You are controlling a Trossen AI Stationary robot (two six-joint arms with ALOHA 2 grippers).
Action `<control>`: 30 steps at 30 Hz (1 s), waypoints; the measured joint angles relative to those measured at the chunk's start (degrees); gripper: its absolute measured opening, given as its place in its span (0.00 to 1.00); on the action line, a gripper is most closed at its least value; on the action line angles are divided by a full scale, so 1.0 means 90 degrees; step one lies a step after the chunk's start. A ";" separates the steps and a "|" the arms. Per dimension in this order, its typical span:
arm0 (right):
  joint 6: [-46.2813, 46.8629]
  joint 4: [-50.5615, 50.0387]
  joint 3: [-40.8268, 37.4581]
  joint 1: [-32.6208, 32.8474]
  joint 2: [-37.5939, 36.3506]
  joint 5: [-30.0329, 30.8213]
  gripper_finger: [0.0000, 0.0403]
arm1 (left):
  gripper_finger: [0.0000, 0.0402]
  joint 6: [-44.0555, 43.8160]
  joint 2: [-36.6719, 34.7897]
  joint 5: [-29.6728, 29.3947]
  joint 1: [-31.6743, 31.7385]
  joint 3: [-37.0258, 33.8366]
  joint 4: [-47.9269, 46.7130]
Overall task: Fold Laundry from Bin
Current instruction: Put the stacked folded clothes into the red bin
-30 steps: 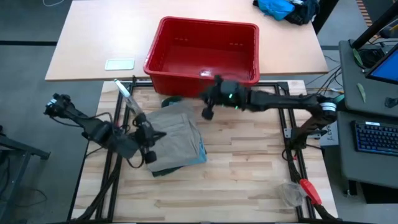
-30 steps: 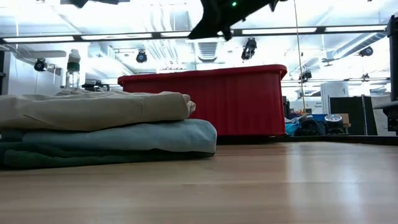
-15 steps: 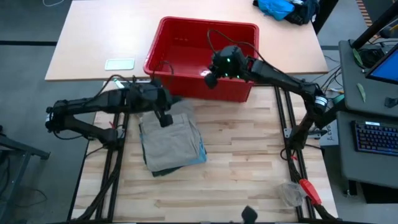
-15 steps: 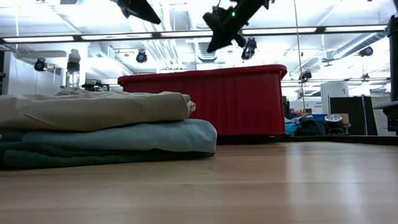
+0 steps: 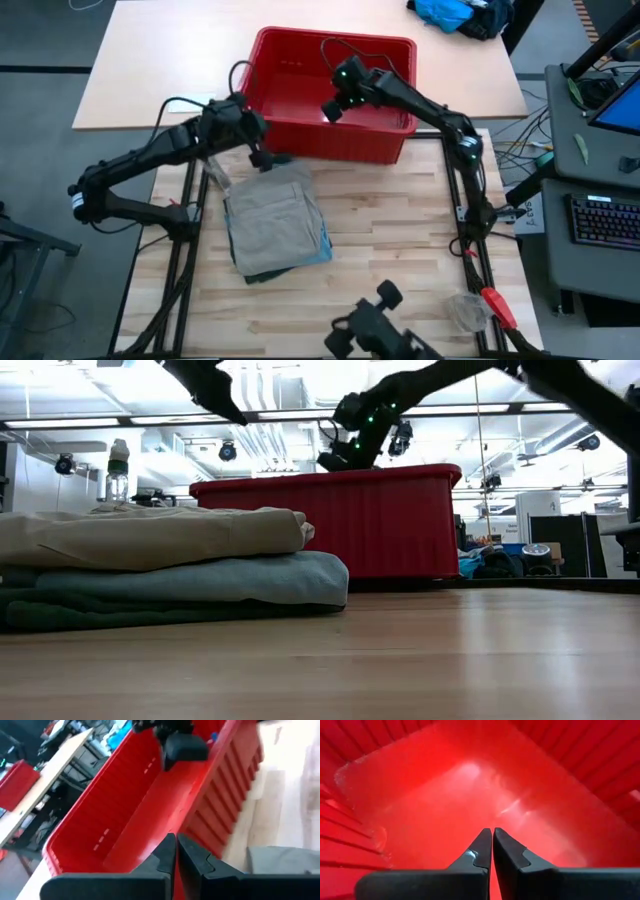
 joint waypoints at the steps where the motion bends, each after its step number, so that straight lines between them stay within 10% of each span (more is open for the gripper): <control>1: 0.0037 -0.0240 0.0251 -0.0044 0.0162 -0.0075 0.02 | 0.00 0.0029 0.0019 0.0025 0.0101 0.0000 0.0009; 10: 0.0710 -0.0784 0.1410 -0.0348 0.1258 -0.1524 0.02 | 0.00 0.0032 0.0193 0.0211 0.0410 -0.0001 0.0062; 30: 0.0294 -0.0240 0.1392 -0.0515 0.2218 -0.1209 0.02 | 0.00 -0.0096 0.0945 0.0204 0.0410 -0.0007 0.0100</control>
